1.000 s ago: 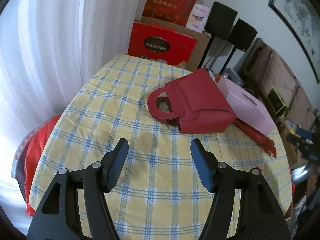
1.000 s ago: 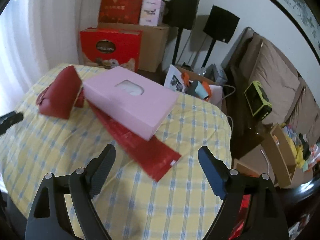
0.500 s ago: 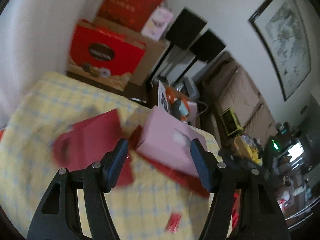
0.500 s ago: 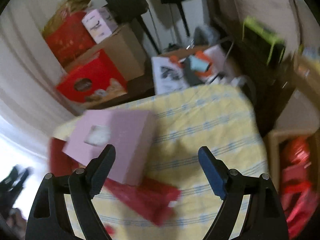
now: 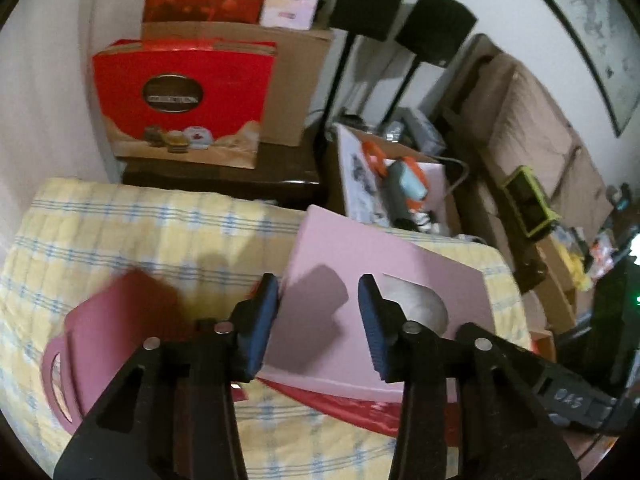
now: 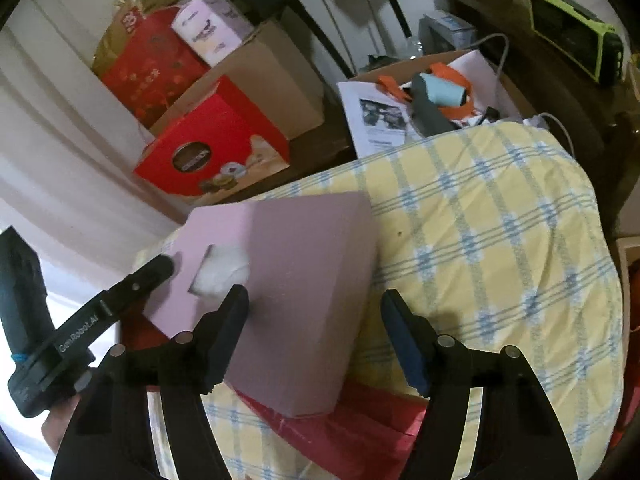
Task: Organize objects
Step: 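Close both grippers on the pink box's sides, then lift the pink box off the table with both grippers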
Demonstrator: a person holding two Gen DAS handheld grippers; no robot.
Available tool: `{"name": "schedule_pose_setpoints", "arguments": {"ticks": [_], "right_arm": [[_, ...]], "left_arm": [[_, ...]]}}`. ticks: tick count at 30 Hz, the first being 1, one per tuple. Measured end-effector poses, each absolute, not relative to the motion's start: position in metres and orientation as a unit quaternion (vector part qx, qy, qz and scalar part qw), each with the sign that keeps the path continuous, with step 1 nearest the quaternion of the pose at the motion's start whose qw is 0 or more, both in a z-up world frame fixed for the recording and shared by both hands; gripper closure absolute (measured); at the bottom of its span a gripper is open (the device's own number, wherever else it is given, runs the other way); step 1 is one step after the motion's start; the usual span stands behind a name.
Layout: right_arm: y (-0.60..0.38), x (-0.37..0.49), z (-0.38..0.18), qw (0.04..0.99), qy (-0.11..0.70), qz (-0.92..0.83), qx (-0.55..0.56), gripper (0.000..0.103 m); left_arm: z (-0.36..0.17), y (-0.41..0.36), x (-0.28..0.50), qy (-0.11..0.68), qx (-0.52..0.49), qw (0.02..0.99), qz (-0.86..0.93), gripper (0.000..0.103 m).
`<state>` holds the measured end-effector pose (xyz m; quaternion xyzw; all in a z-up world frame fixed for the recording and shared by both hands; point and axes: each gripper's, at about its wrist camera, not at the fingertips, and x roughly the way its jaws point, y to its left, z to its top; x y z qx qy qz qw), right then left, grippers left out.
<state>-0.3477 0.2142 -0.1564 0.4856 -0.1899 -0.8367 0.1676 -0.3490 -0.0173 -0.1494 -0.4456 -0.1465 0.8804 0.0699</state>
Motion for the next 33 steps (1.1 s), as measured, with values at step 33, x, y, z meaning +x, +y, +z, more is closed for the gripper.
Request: {"name": "schedule_pose_setpoints", "arguments": {"ticks": [33], "right_arm": [[0.258,-0.087,-0.113,0.126,-0.162,-0.868,0.452,0.036]], "left_arm": [[-0.115,0.035,-0.106,-0.158,-0.48,0.072,0.86,0.053]]}}
